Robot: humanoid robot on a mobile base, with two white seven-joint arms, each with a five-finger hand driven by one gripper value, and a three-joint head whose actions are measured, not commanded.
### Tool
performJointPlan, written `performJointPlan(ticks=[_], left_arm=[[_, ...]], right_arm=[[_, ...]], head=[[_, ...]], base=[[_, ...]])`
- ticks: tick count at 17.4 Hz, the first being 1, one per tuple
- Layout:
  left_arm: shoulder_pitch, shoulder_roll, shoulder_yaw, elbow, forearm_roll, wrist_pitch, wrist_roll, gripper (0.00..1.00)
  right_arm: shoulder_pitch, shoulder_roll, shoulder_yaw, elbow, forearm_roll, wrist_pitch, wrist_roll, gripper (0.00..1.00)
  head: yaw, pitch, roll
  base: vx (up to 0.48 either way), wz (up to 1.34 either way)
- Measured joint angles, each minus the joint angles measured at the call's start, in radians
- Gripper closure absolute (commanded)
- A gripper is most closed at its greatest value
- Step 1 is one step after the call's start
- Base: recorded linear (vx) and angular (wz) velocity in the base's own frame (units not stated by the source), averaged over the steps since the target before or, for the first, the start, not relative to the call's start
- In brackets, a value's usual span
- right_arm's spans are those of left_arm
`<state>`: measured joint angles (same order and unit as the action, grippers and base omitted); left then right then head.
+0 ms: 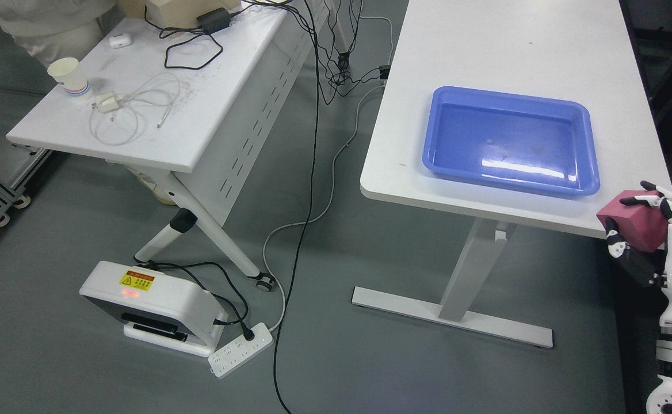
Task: Pick pink block from left shelf to tray
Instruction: 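Lower the held pink cube into the blue tray, then open the right hand to release the cube and withdraw it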
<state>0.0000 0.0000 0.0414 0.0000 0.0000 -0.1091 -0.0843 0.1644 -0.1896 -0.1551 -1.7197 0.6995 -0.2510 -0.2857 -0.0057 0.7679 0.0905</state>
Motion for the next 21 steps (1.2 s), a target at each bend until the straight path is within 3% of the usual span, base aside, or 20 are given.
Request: performJointPlan(ticks=[14, 16, 21], left_arm=[[0.0, 0.0, 0.0, 0.0, 0.0, 0.0, 0.0, 0.0], [0.0, 0.0, 0.0, 0.0, 0.0, 0.0, 0.0, 0.0], [0.0, 0.0, 0.0, 0.0, 0.0, -0.001, 0.0, 0.0]], right_arm=[[-0.016, 0.027, 0.087, 0.004, 0.006, 0.007, 0.212, 0.94], [-0.022, 0.035, 0.099, 0.008, 0.008, 0.021, 0.226, 0.87], [-0.032, 0.057, 0.12, 0.016, 0.006, 0.067, 0.241, 0.43]], head=[[0.0, 0.0, 0.0], [0.0, 0.0, 0.0], [0.0, 0.0, 0.0]], base=[[0.203, 0.1], [0.073, 0.04], [0.044, 0.0]])
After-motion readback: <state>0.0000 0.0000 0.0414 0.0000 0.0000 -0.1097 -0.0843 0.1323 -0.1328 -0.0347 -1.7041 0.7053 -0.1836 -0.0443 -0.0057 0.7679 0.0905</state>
